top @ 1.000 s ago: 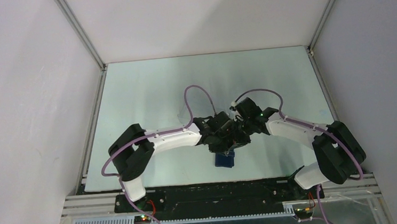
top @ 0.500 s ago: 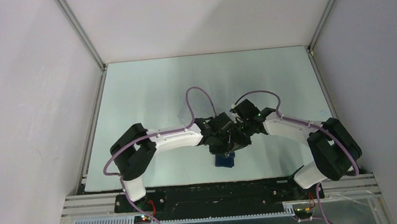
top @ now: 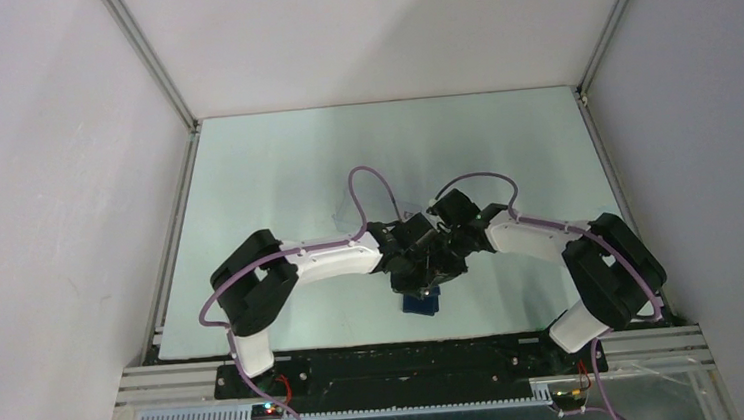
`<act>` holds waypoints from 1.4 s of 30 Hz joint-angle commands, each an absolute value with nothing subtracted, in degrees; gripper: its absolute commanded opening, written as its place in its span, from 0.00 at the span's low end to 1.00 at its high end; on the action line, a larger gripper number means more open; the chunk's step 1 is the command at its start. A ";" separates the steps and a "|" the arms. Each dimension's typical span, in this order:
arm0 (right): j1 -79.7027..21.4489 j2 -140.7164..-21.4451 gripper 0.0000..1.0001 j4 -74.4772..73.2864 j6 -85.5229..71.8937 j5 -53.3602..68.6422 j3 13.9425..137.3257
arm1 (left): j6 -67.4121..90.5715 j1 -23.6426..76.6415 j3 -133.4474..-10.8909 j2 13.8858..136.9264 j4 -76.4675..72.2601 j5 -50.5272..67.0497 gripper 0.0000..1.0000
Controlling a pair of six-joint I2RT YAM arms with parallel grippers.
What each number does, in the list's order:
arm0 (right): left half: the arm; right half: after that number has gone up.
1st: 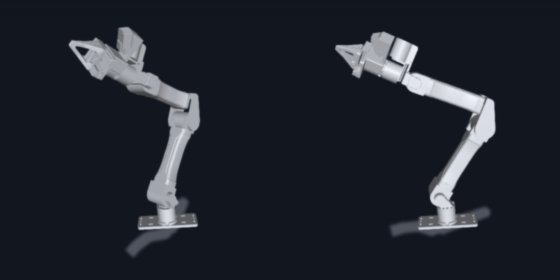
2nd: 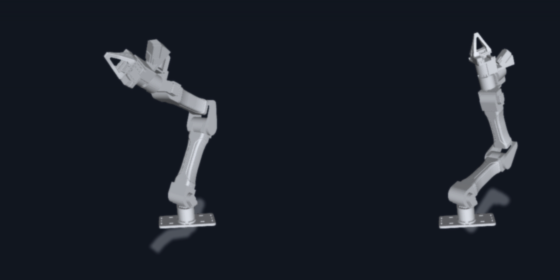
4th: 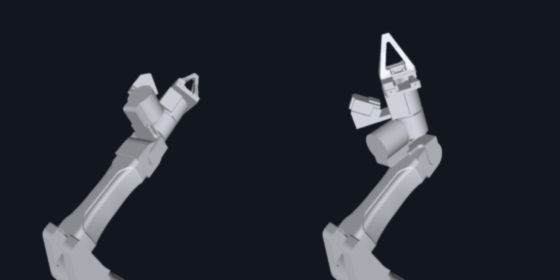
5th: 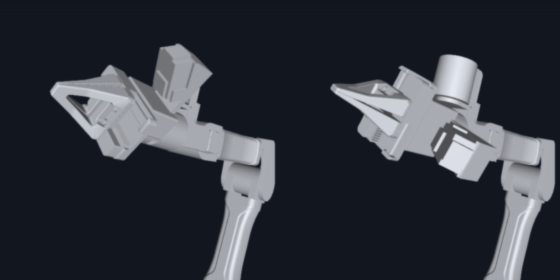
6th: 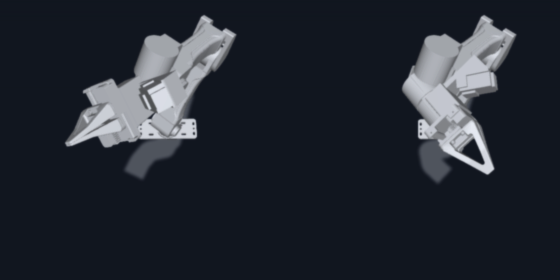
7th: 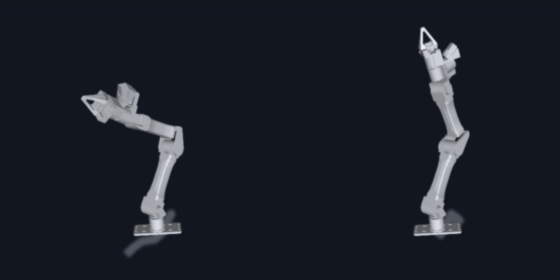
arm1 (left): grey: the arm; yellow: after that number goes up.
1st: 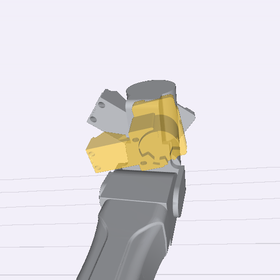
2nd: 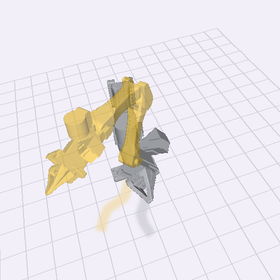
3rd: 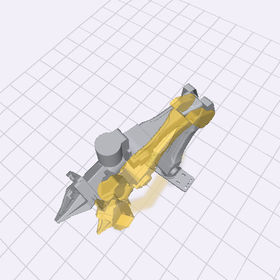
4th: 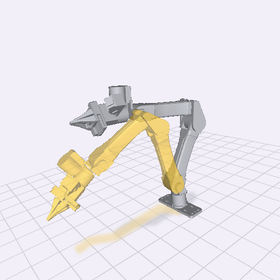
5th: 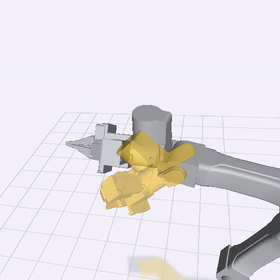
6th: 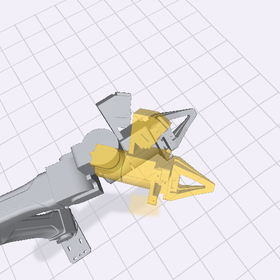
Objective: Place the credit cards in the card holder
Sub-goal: Close the card holder at the center of the board.
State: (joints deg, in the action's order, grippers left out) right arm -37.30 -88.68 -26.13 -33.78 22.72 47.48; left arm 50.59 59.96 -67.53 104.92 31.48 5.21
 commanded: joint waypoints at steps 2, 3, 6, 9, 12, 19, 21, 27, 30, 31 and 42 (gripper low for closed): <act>-39.23 -92.23 0.04 -24.75 -33.05 19.07 47.33 | 47.47 61.62 -67.65 104.71 28.72 5.51 0.00; -39.35 -92.67 0.04 -24.81 -32.87 18.35 47.35 | 47.71 61.57 -67.54 104.65 28.69 5.13 0.00; -40.33 -93.76 0.04 -24.96 -32.59 16.84 47.37 | 48.16 61.40 -67.43 104.33 28.73 4.38 0.00; -41.00 -95.45 0.04 -24.88 -32.33 15.08 47.37 | 48.42 61.23 -67.40 104.25 28.74 3.71 0.00; -41.94 -96.59 0.03 -25.10 -32.23 13.28 47.37 | 48.52 61.01 -67.41 104.49 28.70 3.64 0.00; -42.56 -96.29 0.02 -24.29 -32.78 11.90 45.72 | 48.52 60.82 -67.63 103.96 28.40 3.09 0.00; -41.70 -95.13 0.04 -23.84 -32.98 13.51 45.88 | 48.19 60.78 -67.93 103.27 27.72 3.43 0.00; -37.59 -89.49 0.10 -22.11 -34.01 20.78 46.05 | 47.94 60.67 -67.51 99.35 23.67 5.38 0.00; -35.61 -87.97 0.11 -21.74 -34.34 23.33 46.05 | 48.95 59.93 -65.54 96.90 21.31 6.08 0.02; -35.30 -87.78 0.11 -21.72 -34.23 23.57 46.05 | 49.22 59.43 -64.94 96.44 20.67 6.95 0.04; -33.17 -95.30 0.10 -20.90 -31.39 23.92 46.10 | 56.07 55.07 -50.90 91.82 1.33 16.43 0.37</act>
